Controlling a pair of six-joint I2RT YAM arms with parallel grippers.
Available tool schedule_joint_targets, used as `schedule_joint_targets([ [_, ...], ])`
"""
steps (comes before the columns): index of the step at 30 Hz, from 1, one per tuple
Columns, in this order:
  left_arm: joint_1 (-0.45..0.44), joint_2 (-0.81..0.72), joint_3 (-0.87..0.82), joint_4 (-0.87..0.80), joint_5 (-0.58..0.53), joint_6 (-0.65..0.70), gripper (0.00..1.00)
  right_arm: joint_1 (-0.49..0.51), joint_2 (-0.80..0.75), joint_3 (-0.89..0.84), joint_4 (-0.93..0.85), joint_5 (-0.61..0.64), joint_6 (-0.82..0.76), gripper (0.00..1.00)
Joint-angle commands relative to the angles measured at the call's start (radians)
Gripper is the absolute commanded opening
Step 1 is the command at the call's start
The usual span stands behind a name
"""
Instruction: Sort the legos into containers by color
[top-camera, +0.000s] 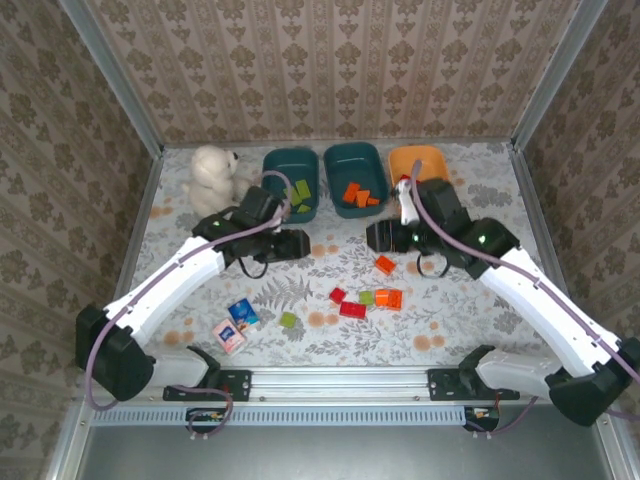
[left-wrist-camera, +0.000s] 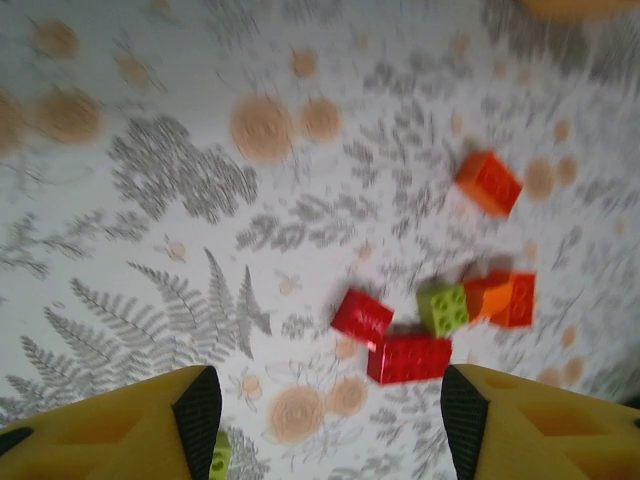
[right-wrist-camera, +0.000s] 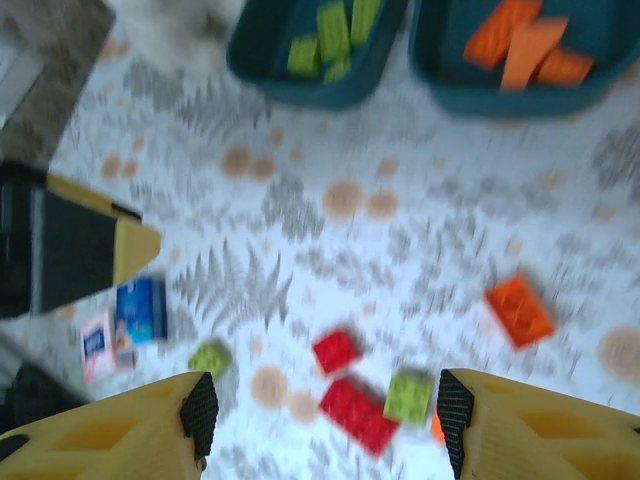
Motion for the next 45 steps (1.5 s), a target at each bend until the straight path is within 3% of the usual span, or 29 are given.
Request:
schedule_joint_targets([
  [1, -0.042, 0.018, -0.010, -0.110, -0.040, -0.007, 0.62, 0.019, -0.096, -0.078, -0.043, -0.045, 0.072, 0.64],
  [4, -0.042, 0.003, -0.046, -0.290, -0.135, -0.182, 0.67, 0.029, -0.119, -0.106, -0.057, -0.061, 0.076, 0.64],
  [6, -0.051, -0.023, -0.093, -0.350, -0.143, -0.282, 0.71, 0.036, -0.119, -0.106, -0.065, -0.072, 0.066, 0.64],
  [13, -0.070, -0.044, -0.269, -0.218, -0.016, -0.627, 0.74, 0.054, -0.099, -0.154, 0.053, -0.314, 0.009, 0.69],
  [18, -0.138, -0.020, -0.282, -0.121, -0.051, -0.878, 0.71, 0.064, -0.079, -0.153, 0.062, -0.348, -0.015, 0.71],
  [20, -0.163, 0.027, -0.235, -0.150, -0.085, -0.863, 0.66, 0.064, -0.075, -0.148, 0.061, -0.349, -0.024, 0.71],
  [23, -0.194, 0.105, -0.176, -0.234, -0.105, -0.845, 0.68, 0.064, -0.074, -0.149, 0.061, -0.346, -0.031, 0.71],
  [27, -0.256, 0.107, -0.235, -0.155, -0.126, -0.996, 0.73, 0.064, -0.083, -0.155, 0.068, -0.349, -0.033, 0.71],
  [34, -0.270, 0.120, -0.327, 0.026, -0.180, -1.206, 0.74, 0.064, -0.100, -0.175, 0.081, -0.412, -0.031, 0.72],
  [41, -0.269, 0.153, -0.373, 0.108, -0.197, -1.285, 0.66, 0.062, -0.132, -0.186, 0.061, -0.426, -0.039, 0.73],
  [45, -0.276, 0.161, -0.372, 0.049, -0.178, -1.313, 0.60, 0.062, -0.134, -0.182, 0.060, -0.416, -0.032, 0.73],
])
